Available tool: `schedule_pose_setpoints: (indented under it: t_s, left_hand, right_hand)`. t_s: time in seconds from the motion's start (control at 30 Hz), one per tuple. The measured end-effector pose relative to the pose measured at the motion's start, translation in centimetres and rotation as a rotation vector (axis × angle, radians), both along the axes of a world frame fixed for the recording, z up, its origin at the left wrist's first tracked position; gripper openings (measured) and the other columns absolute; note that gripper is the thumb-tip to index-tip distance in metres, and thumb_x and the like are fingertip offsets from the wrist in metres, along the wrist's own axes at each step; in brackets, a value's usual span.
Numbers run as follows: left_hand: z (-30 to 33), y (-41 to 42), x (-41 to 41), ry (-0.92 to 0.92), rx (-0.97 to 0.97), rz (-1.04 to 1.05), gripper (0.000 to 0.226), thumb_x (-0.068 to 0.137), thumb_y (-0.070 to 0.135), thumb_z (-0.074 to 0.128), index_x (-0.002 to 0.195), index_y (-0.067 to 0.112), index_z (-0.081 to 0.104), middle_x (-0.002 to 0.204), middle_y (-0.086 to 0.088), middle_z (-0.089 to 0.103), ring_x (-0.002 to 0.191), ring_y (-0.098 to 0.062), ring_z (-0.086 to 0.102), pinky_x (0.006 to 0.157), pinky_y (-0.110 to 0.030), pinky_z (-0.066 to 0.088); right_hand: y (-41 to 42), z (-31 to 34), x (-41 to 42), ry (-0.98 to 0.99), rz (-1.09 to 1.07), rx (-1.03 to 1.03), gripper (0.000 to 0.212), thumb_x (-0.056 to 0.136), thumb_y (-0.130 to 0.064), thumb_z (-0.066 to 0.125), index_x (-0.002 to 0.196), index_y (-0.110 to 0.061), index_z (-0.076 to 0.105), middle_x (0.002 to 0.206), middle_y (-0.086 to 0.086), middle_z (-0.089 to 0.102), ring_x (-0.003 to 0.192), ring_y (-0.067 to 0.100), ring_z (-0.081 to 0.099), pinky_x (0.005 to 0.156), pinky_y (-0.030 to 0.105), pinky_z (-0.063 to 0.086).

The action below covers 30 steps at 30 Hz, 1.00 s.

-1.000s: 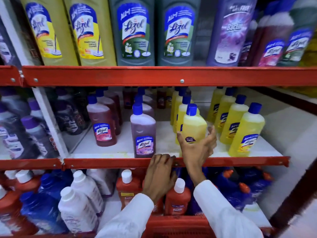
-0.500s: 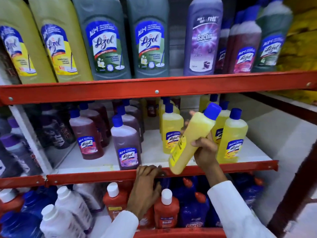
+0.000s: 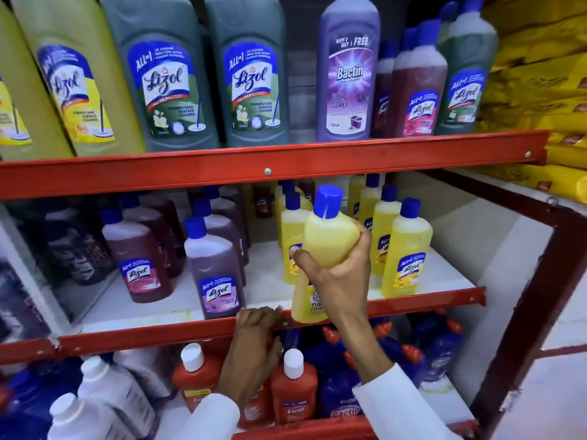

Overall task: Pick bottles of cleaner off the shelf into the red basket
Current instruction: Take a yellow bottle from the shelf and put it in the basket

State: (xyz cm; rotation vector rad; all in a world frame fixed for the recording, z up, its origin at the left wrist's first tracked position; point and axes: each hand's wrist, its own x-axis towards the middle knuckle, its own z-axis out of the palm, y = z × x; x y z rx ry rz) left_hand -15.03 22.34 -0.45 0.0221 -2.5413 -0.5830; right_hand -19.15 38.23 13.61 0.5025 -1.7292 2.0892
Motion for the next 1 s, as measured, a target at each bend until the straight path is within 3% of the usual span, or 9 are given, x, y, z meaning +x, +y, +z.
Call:
schedule_pose_setpoints:
  t_s: [0.13, 0.27, 0.4, 0.47, 0.57, 0.67, 0.8, 0.93, 1.0]
  left_hand:
    - [0.2, 0.0, 0.4, -0.035, 0.008, 0.002, 0.066, 0.070, 0.021, 0.064, 0.134, 0.023, 0.050, 0.131, -0.003, 0.058, 0.126, -0.025, 0.047, 0.120, -0.035, 0.012]
    - [1.3, 1.3, 1.8, -0.143, 0.062, -0.026, 0.084, 0.070, 0.029, 0.079, 0.143, 0.027, 0.037, 0.151, 0.001, 0.036, 0.146, -0.022, 0.022, 0.118, -0.029, 0.012]
    - [2.2, 5.1, 4.3, -0.152, 0.341, -0.228, 0.086, 0.058, 0.041, 0.085, 0.135, 0.036, 0.046, 0.140, 0.012, 0.052, 0.129, -0.003, 0.046, 0.106, -0.024, 0.037]
    - [1.4, 7.2, 5.0, -0.193, 0.514, -0.288, 0.076, 0.059, 0.042, 0.089, 0.126, 0.036, 0.053, 0.125, 0.016, 0.064, 0.116, -0.001, 0.057, 0.096, -0.028, 0.048]
    - [-1.8, 9.2, 4.8, -0.238, 0.726, -0.266, 0.054, 0.065, 0.029, 0.089, 0.112, 0.028, 0.061, 0.103, 0.004, 0.075, 0.096, -0.012, 0.070, 0.086, -0.038, 0.057]
    - [-6.6, 10.6, 5.3, -0.324, 0.898, -0.222, 0.051, 0.065, 0.008, 0.087, 0.110, 0.017, 0.065, 0.102, -0.005, 0.077, 0.093, -0.018, 0.072, 0.081, -0.039, 0.059]
    - [-13.5, 12.7, 5.7, -0.465, 0.893, -0.126, 0.052, 0.059, 0.016, 0.087, 0.108, 0.017, 0.068, 0.101, -0.002, 0.078, 0.091, -0.013, 0.071, 0.081, -0.038, 0.060]
    - [-19.3, 14.8, 5.5, -0.585, 0.715, 0.004, 0.038, 0.060, 0.014, 0.087, 0.096, 0.017, 0.073, 0.092, 0.007, 0.075, 0.081, 0.004, 0.064, 0.068, -0.016, 0.050]
    - [-22.3, 15.5, 5.4, -0.688, 0.621, 0.119, 0.026, 0.065, 0.017, 0.082, 0.090, 0.013, 0.074, 0.090, -0.001, 0.078, 0.085, -0.007, 0.068, 0.066, -0.020, 0.048]
  right_hand:
    - [0.7, -0.8, 0.2, -0.003, -0.065, 0.095, 0.088, 0.052, -0.048, 0.087, 0.123, -0.040, 0.037, 0.122, -0.001, 0.056, 0.108, 0.023, 0.061, 0.083, 0.048, 0.058]
    - [2.5, -2.1, 0.9, 0.000, 0.012, 0.163, 0.087, 0.054, -0.049, 0.088, 0.122, -0.043, 0.034, 0.126, -0.003, 0.055, 0.113, 0.018, 0.060, 0.089, 0.037, 0.057]
    - [5.1, -4.9, 2.3, -0.062, 0.141, 0.228, 0.082, 0.056, -0.052, 0.084, 0.121, -0.048, 0.033, 0.127, -0.003, 0.056, 0.112, 0.012, 0.061, 0.080, 0.019, 0.054]
    - [6.2, -7.1, 3.2, -0.094, 0.211, 0.261, 0.076, 0.061, -0.048, 0.083, 0.121, -0.049, 0.035, 0.127, -0.003, 0.056, 0.112, 0.013, 0.061, 0.084, 0.027, 0.056]
    - [7.8, -11.5, 3.8, -0.160, 0.294, 0.327, 0.070, 0.069, -0.039, 0.078, 0.126, -0.042, 0.036, 0.128, -0.005, 0.055, 0.115, 0.012, 0.061, 0.095, 0.041, 0.055]
    - [9.9, -16.6, 4.1, -0.240, 0.353, 0.472, 0.073, 0.076, -0.040, 0.076, 0.137, -0.030, 0.037, 0.138, 0.006, 0.050, 0.126, 0.023, 0.054, 0.104, 0.050, 0.047]
    - [12.5, -22.2, 3.5, -0.210, 0.336, 0.777, 0.070, 0.068, -0.036, 0.082, 0.130, -0.021, 0.053, 0.127, -0.001, 0.059, 0.119, 0.021, 0.056, 0.104, 0.027, 0.042]
    - [13.5, -28.0, 3.6, -0.370, 0.259, 0.869, 0.069, 0.049, -0.019, 0.087, 0.115, -0.017, 0.068, 0.110, 0.005, 0.074, 0.102, 0.028, 0.068, 0.092, 0.042, 0.053]
    - [13.6, -30.5, 3.6, -0.434, 0.238, 0.925, 0.066, 0.048, -0.013, 0.089, 0.111, -0.018, 0.070, 0.107, 0.006, 0.075, 0.100, 0.026, 0.070, 0.091, 0.039, 0.054]
